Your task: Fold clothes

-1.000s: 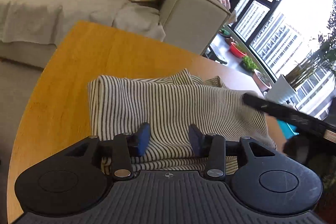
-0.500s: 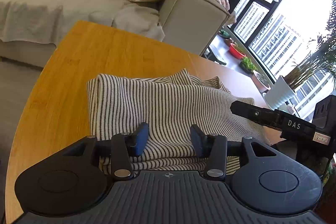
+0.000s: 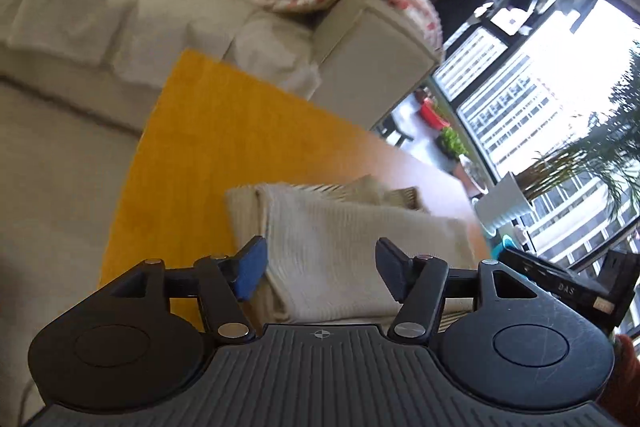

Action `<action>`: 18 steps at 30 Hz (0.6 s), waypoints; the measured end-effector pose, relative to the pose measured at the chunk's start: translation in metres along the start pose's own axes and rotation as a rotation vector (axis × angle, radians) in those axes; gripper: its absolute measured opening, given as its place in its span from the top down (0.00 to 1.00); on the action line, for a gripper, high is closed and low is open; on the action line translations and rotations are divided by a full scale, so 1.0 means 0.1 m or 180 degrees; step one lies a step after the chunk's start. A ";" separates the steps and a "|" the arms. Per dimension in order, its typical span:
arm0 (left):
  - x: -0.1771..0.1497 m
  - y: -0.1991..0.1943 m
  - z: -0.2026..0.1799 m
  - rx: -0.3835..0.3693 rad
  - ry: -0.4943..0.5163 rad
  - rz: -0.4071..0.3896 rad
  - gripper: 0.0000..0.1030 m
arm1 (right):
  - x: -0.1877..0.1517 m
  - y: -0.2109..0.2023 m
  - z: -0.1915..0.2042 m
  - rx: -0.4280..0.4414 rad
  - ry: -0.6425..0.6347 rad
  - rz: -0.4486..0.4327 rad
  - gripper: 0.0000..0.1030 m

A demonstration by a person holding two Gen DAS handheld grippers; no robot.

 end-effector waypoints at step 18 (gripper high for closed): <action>0.13 0.44 0.03 0.0049 -0.0131 0.0099 0.26 | 0.21 1.01 0.08 0.0786 0.0508 0.0509 0.28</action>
Point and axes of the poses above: each gripper's, at about its wrist camera, not at the fingertips, and y roughly the way its jaws point, z to its left, x to its top, the point moved 4 cm from there along y, roughly the way its jaws point
